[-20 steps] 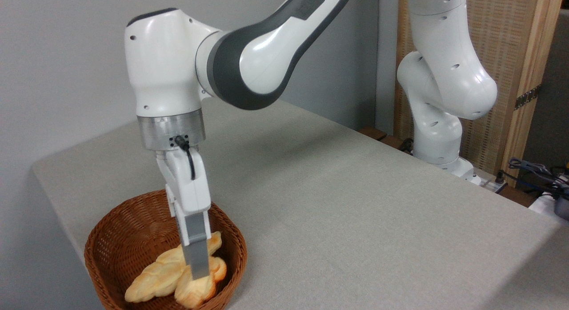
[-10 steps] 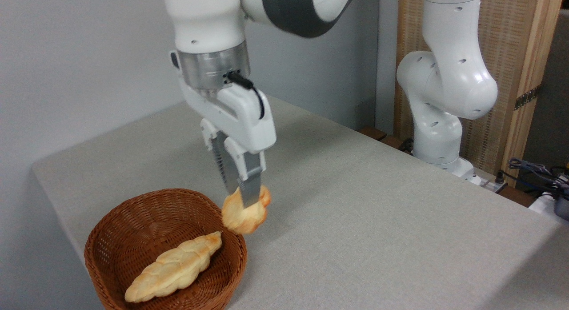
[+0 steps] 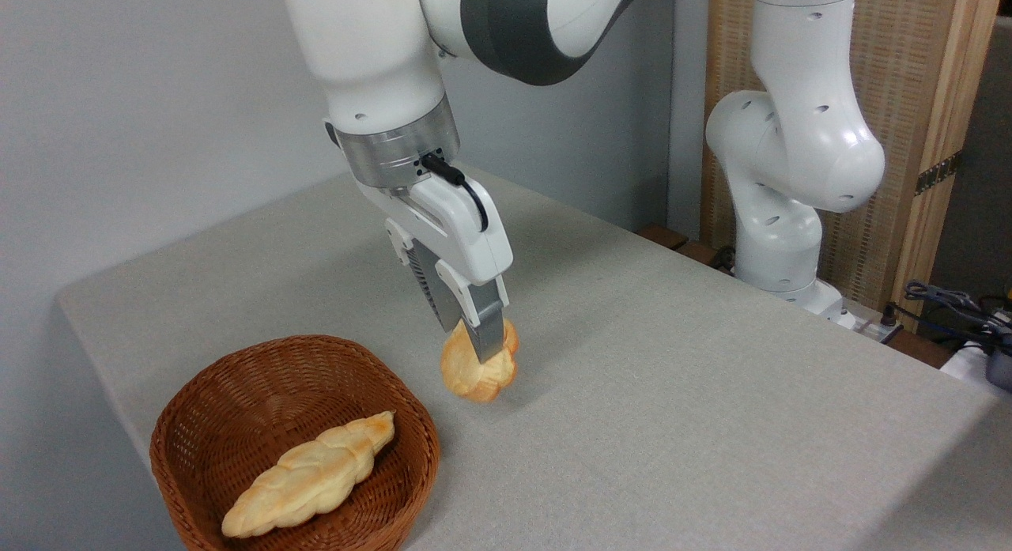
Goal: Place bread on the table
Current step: 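Lift the roll out of the basket and carry it beside the basket, then lower the roll onto the table, open the gripper and raise it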
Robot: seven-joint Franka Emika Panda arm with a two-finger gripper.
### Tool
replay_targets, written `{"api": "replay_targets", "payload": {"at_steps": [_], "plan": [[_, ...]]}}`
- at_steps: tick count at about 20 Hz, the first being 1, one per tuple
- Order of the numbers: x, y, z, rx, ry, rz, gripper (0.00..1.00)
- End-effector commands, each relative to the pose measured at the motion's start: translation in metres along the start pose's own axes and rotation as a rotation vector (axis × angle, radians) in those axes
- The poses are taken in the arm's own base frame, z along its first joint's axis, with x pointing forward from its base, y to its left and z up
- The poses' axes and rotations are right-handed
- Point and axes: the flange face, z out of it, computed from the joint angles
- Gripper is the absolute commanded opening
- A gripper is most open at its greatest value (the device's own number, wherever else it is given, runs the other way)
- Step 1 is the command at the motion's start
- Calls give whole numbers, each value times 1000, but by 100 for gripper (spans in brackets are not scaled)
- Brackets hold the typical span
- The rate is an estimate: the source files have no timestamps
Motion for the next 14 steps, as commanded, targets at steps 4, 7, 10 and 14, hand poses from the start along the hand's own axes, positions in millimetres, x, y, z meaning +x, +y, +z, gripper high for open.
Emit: {"api": "replay_targets", "payload": {"at_steps": [4,7,10,14], "plan": [[1,4,-3,-18,9,2,100],[1,2,-9,4,29,1,100],[4,-8,-18,75,86,-13,100],[8,-15,-28,146,146,-58,100]]}}
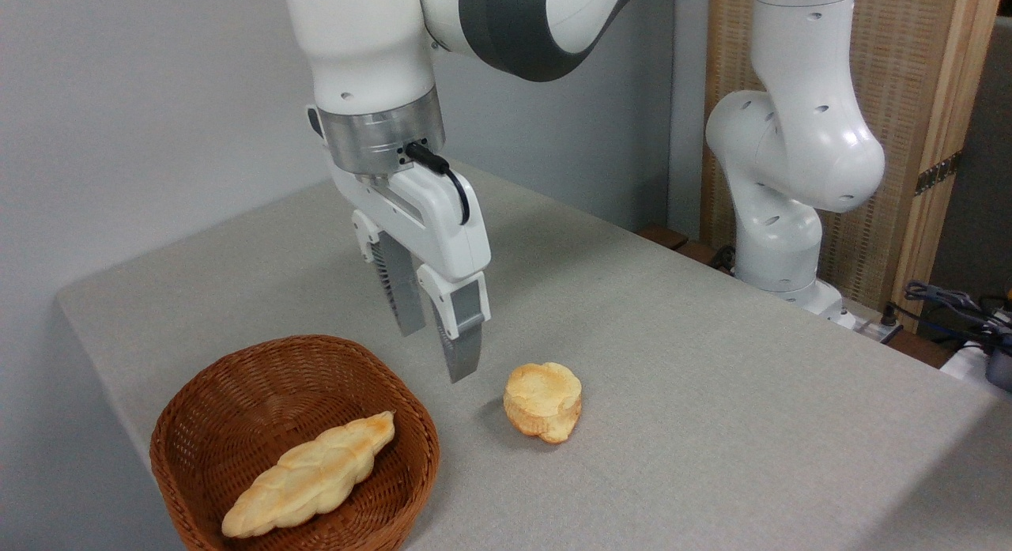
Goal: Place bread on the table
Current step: 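Lower the roll onto the table, open the gripper and raise it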
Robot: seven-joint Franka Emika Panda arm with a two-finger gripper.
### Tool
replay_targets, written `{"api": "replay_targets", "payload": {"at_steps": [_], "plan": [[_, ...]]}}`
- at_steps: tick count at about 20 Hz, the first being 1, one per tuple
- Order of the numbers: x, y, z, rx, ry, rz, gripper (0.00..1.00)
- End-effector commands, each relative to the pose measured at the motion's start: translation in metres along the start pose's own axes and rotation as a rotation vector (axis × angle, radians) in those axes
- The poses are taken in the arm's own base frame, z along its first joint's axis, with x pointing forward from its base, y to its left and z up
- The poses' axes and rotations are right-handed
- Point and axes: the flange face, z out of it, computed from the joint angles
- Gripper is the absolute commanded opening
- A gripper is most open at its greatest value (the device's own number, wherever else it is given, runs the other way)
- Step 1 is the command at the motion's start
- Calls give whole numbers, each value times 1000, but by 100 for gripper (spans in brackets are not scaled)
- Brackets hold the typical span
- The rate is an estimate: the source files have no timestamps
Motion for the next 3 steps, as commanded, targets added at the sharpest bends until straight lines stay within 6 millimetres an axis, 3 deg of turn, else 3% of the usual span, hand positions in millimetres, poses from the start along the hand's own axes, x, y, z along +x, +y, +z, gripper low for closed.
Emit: {"api": "replay_targets", "payload": {"at_steps": [1,3], "plan": [[3,-6,-10,47,63,-57,100],[4,-8,-13,67,84,-84,100]]}}
